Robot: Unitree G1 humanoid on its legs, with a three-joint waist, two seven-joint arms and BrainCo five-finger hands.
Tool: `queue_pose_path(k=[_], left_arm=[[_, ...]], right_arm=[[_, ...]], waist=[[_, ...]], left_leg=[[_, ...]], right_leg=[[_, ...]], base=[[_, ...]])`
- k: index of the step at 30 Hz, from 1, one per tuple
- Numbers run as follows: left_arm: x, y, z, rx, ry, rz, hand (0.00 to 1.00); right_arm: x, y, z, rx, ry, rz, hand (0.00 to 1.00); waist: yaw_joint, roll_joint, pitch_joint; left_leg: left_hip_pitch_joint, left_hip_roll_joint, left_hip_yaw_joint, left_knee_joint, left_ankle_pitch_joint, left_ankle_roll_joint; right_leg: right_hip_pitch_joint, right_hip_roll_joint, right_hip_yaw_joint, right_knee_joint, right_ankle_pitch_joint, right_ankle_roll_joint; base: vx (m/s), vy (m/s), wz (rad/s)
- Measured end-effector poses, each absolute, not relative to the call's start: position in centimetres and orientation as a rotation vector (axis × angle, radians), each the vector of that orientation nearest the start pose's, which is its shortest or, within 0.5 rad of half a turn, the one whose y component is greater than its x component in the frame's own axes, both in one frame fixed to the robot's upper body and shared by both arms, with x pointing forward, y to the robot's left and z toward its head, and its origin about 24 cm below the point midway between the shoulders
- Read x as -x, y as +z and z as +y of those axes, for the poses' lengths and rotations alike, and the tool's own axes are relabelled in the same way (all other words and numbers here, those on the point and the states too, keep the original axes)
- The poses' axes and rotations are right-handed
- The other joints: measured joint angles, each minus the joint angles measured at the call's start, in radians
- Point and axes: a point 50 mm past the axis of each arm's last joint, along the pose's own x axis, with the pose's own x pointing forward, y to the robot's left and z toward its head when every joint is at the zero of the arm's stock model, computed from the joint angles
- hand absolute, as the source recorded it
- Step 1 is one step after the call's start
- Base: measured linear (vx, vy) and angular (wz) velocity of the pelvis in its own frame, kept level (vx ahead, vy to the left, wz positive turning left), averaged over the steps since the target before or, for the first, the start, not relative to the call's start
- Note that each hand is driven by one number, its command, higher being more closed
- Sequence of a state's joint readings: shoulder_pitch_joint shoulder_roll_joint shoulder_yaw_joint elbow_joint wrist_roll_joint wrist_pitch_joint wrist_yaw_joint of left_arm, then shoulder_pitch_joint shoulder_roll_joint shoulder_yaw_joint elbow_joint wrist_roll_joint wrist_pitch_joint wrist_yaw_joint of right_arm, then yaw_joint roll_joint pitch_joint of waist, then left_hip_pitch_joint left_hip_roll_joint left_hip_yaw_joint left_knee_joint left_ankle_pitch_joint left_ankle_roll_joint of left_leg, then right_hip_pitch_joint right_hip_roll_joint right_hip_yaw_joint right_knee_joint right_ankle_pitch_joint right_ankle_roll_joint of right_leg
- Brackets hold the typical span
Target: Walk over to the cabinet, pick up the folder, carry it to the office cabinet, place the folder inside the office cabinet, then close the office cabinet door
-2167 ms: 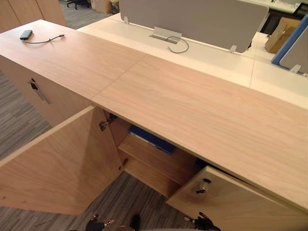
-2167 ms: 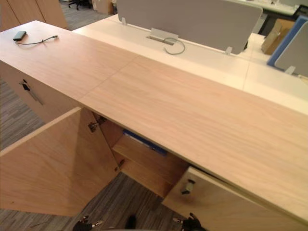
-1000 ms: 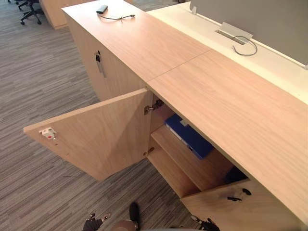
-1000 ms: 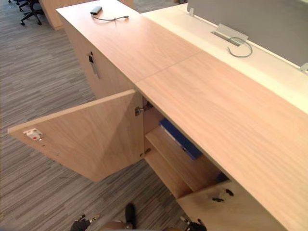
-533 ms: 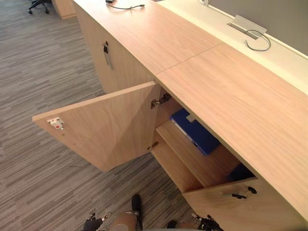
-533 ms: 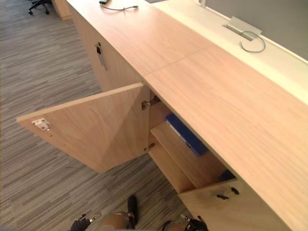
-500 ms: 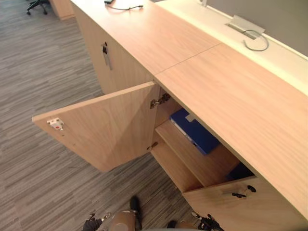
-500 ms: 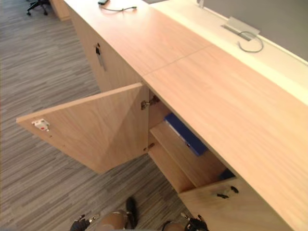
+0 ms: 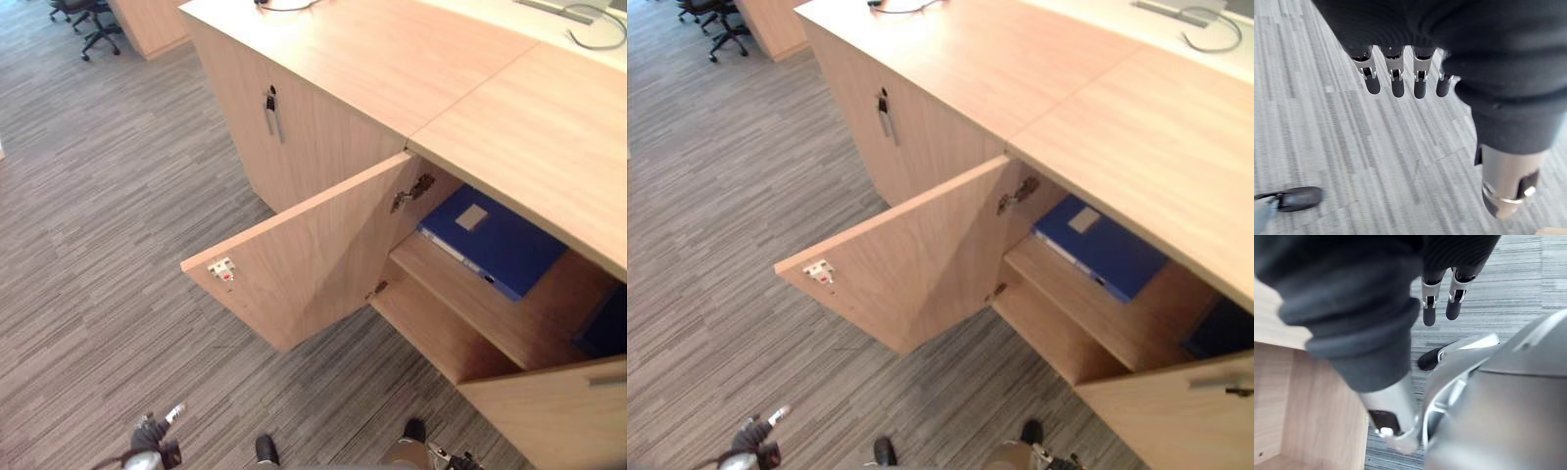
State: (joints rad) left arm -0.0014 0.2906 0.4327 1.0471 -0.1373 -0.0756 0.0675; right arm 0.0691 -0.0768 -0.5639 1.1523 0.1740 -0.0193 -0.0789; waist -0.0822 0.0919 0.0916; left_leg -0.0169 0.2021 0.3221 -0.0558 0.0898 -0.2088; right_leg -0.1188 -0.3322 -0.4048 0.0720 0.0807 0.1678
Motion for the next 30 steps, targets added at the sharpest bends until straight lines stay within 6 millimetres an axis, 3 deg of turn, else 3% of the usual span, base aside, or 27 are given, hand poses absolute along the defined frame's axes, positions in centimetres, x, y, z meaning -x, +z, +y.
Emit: queue_pose_path(k=[3, 8, 13, 18, 20, 21, 25, 30], left_arm=[[-14.2, -10.0, 33.0, 0.092, 0.701, 0.733, 0.0], [-16.6, -9.1, 32.5, 0.103, 0.661, 0.676, 0.0], [-18.6, -7.9, 32.6, -0.034, 0.574, 0.659, 0.0], [-24.0, -3.6, 33.5, -0.193, 0.535, 0.529, 0.0], [-27.6, 0.3, 33.9, -0.322, 0.51, 0.417, 0.0], [-28.4, 1.2, 33.9, -0.347, 0.505, 0.387, 0.0], [-31.9, 5.7, 31.8, -0.541, 0.398, 0.221, 0.0], [-32.1, 5.2, 30.6, -0.636, 0.301, 0.229, 0.0]], right_arm=[[-4.4, -16.7, -23.3, -0.351, -0.726, 1.15, 0.0], [-3.9, -16.7, -23.6, -0.305, -0.674, 1.181, 0.0], [-3.8, -16.7, -23.8, -0.307, -0.676, 1.18, 0.0], [-4.0, -16.7, -23.8, -0.318, -0.675, 1.173, 0.0], [-4.1, -16.6, -23.8, -0.321, -0.675, 1.167, 0.0], [-4.1, -16.6, -23.8, -0.322, -0.675, 1.165, 0.0], [-3.9, -16.7, -23.7, -0.338, -0.678, 1.161, 0.0], [-2.9, -16.8, -23.6, -0.349, -0.691, 1.179, 0.0]], waist=[[-0.015, -0.003, -0.023], [-0.023, -0.002, -0.03], [-0.022, -0.004, -0.033], [-0.02, -0.004, -0.033], [-0.023, -0.004, -0.033], [-0.026, -0.004, -0.033], [-0.039, -0.004, -0.033], [-0.031, -0.012, -0.03]], left_leg=[[0.004, 0.007, 0.015, 0.0, 0.0, 0.0], [0.028, 0.038, 0.024, 0.0, 0.001, -0.003], [0.027, 0.038, 0.024, 0.005, 0.001, -0.003], [0.027, 0.038, 0.026, 0.01, 0.001, -0.003], [0.03, 0.038, 0.035, 0.014, 0.001, -0.003], [0.032, 0.039, 0.04, 0.014, 0.001, -0.003], [0.037, 0.04, 0.054, 0.018, -0.001, -0.004], [0.036, 0.042, 0.064, 0.037, -0.018, -0.008]], right_leg=[[0.017, 0.02, 0.003, -0.046, 0.026, 0.01], [0.035, 0.053, 0.008, -0.051, 0.027, 0.009], [0.036, 0.053, 0.009, -0.051, 0.028, 0.007], [0.037, 0.053, 0.014, -0.051, 0.03, 0.005], [0.033, 0.055, 0.027, -0.05, 0.032, 0.002], [0.033, 0.055, 0.028, -0.05, 0.033, 0.002], [0.026, 0.056, 0.041, -0.05, 0.035, -0.001], [0.016, 0.055, 0.051, -0.045, 0.036, -0.002]], base=[[0.0, -0.007, -0.18], [-0.02, -0.037, -0.1], [0.0, 0.0, 0.0], [0.0, 0.002, -0.01], [-0.01, 0.01, -0.11], [-0.01, 0.008, -0.13], [-0.01, 0.007, -0.11], [-0.02, 0.007, -0.05]])
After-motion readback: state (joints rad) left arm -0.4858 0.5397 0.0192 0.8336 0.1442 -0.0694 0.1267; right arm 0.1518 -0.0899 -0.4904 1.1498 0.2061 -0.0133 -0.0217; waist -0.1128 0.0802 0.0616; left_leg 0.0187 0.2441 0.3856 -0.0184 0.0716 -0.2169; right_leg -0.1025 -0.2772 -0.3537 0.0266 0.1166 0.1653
